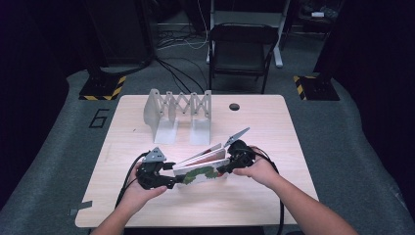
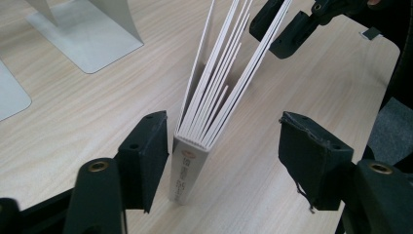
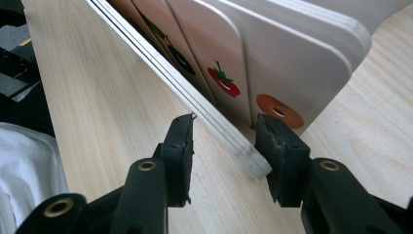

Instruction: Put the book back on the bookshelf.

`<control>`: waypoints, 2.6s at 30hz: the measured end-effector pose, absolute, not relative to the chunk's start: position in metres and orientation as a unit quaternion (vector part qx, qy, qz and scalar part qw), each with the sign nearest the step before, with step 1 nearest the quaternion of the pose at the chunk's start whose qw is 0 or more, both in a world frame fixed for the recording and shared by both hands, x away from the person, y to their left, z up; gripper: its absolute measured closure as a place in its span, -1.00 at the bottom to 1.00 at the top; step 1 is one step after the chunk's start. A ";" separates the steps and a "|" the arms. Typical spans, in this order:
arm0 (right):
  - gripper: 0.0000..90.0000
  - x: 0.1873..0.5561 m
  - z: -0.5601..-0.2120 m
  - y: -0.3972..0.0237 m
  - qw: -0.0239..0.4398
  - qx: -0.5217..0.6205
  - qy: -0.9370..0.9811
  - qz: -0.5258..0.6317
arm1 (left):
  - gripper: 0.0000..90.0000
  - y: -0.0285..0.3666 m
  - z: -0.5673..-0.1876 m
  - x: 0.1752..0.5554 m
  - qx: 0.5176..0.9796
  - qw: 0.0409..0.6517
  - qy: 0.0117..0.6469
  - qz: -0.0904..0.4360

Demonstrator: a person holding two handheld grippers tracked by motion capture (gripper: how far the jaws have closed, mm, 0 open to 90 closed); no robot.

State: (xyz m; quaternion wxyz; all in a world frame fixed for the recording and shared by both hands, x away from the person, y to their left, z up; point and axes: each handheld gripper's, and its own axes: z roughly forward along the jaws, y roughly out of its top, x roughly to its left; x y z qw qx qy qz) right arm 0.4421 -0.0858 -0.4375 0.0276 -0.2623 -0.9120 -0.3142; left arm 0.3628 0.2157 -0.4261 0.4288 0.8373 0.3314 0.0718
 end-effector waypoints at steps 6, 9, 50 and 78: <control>0.31 0.442 -0.438 -0.086 0.025 -0.262 -0.911 -0.317 | -0.29 0.205 -0.424 0.365 0.841 0.424 0.327 0.083; 0.30 0.442 -0.438 -0.086 0.025 -0.264 -0.911 -0.316 | -0.12 0.201 -0.423 0.368 0.845 0.413 0.326 0.092; 0.23 0.448 -0.440 -0.085 0.015 -0.273 -0.905 -0.324 | 0.03 0.180 -0.433 0.381 0.866 0.387 0.296 0.114; 0.16 0.447 -0.440 -0.101 0.010 -0.305 -0.893 -0.332 | 0.21 0.163 -0.438 0.389 0.877 0.376 0.276 0.114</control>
